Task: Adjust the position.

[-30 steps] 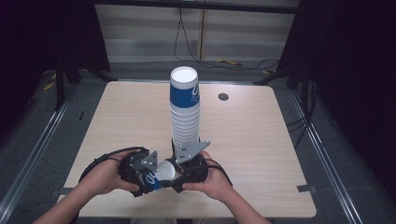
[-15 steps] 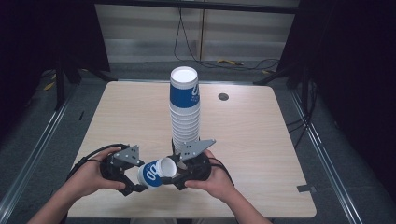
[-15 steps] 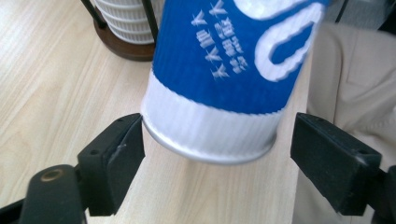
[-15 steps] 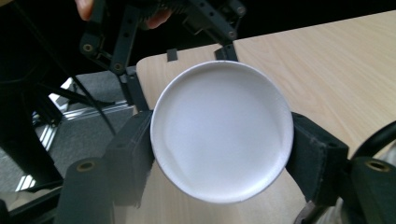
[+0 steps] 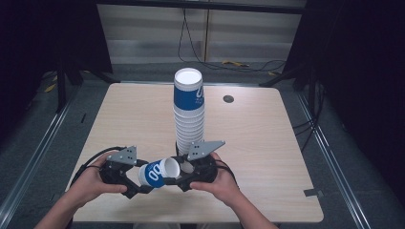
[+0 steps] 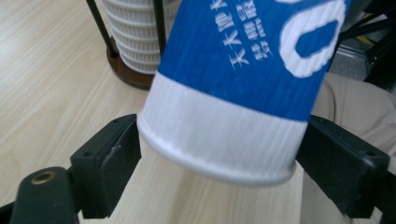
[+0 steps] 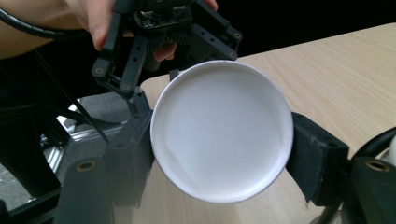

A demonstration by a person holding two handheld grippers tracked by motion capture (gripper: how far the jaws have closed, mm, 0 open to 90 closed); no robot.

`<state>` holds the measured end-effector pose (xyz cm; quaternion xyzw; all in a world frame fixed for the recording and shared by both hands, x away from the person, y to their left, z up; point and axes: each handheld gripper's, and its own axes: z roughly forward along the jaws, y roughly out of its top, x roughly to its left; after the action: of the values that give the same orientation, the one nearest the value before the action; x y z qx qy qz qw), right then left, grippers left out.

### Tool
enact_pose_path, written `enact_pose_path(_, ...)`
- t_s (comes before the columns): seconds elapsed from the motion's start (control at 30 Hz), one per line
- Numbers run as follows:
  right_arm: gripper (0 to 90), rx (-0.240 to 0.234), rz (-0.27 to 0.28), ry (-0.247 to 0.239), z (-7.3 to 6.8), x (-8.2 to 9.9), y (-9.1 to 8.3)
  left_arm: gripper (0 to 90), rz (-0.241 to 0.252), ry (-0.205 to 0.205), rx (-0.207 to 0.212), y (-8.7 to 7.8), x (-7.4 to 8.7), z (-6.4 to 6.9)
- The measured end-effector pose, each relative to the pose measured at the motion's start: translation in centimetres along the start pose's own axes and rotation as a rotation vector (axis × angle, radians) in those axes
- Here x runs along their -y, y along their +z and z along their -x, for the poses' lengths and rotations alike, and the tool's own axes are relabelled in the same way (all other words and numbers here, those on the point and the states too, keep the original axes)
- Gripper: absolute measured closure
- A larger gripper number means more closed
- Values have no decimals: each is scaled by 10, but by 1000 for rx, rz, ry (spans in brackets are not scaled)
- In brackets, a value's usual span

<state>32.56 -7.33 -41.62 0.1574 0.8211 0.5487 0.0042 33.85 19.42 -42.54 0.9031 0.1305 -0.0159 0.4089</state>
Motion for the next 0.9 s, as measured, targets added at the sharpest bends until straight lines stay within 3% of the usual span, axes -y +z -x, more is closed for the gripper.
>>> enact_pose_path(0.37, 297, -14, 21, 20, 2, 3, -5, 154, 33, 33, 9, 2, -5, 1)
enact_pose_path(0.47, 296, -13, 18, 15, 2, 4, -4, 157, 16, 55, 8, 2, -6, 1)
enact_pose_path(0.63, 297, -18, 25, 22, 2, 5, -5, 167, 23, 49, 11, 1, -6, 2)
enact_pose_path(0.73, 297, -23, 30, 22, 2, 6, -4, 183, 2, 53, 12, 0, -7, 3)
enact_pose_path(0.9, 295, -32, 42, 51, 3, 9, -4, 210, -19, 67, 10, -6, -9, 2)
